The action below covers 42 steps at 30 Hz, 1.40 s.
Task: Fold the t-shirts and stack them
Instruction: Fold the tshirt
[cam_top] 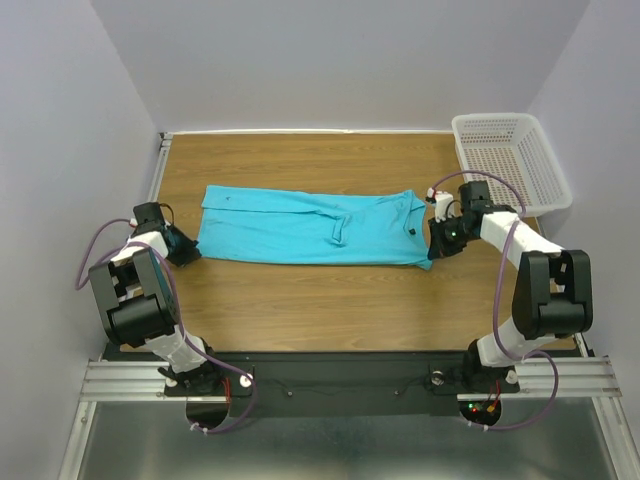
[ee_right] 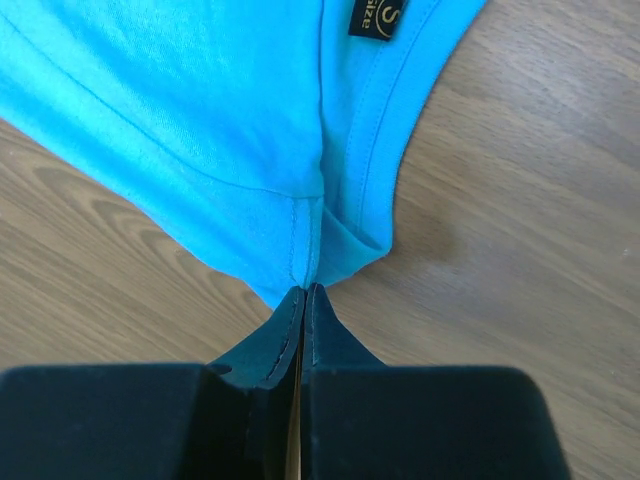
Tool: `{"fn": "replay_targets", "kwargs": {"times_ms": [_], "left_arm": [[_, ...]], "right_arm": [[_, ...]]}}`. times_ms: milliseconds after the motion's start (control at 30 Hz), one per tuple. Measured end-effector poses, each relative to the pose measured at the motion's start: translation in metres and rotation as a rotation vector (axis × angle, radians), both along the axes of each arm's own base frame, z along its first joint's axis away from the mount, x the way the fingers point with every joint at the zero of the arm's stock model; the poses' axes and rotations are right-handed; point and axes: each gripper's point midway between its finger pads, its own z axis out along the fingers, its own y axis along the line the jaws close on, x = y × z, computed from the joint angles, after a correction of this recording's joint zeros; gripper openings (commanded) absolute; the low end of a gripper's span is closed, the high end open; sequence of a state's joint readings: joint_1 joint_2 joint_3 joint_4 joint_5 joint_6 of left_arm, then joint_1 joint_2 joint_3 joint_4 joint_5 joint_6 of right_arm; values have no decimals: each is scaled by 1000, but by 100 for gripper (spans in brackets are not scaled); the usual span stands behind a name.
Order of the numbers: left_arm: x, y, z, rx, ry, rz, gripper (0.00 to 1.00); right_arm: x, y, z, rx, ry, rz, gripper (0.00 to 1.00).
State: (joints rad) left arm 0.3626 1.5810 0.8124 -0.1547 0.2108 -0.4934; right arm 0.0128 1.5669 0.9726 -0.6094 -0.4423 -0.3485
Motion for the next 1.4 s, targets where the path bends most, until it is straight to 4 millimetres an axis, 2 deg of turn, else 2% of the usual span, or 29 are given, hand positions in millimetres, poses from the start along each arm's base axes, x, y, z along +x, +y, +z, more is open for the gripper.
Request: {"fn": "replay_targets", "kwargs": {"times_ms": [233,333,367,433,500,700,867,1033,1233,1400], "left_arm": [[0,0,0,-1,-4,-13,0],[0,0,0,-1,-6,-27,0],[0,-1,1,-3,-7,-31,0],[0,-2,1,-7,-11,-42,0],[0,-3,2,-16,-16,-53,0],[0,-7,3,-31,-26,-78,0],[0,-9,3,-43,-30,-90,0],[2,-11,3,-54,-36,-98,0],[2,-13,3,-63,-42,-107,0],[2,-14,3,-66,-43,-109,0]], "right_arm": [[3,-4,0,-25,-24,24,1],[3,-1,0,-15,-36,60,14],[3,0,-1,-9,-39,75,24],[1,5,-2,18,-38,112,35],[-3,10,-2,45,-32,141,40],[-7,12,7,54,-59,171,41],[-3,-2,13,12,-71,97,39],[5,-18,3,-26,-40,-6,41],[8,-18,-24,-18,42,-49,43],[17,-15,-25,2,46,-63,41]]}}
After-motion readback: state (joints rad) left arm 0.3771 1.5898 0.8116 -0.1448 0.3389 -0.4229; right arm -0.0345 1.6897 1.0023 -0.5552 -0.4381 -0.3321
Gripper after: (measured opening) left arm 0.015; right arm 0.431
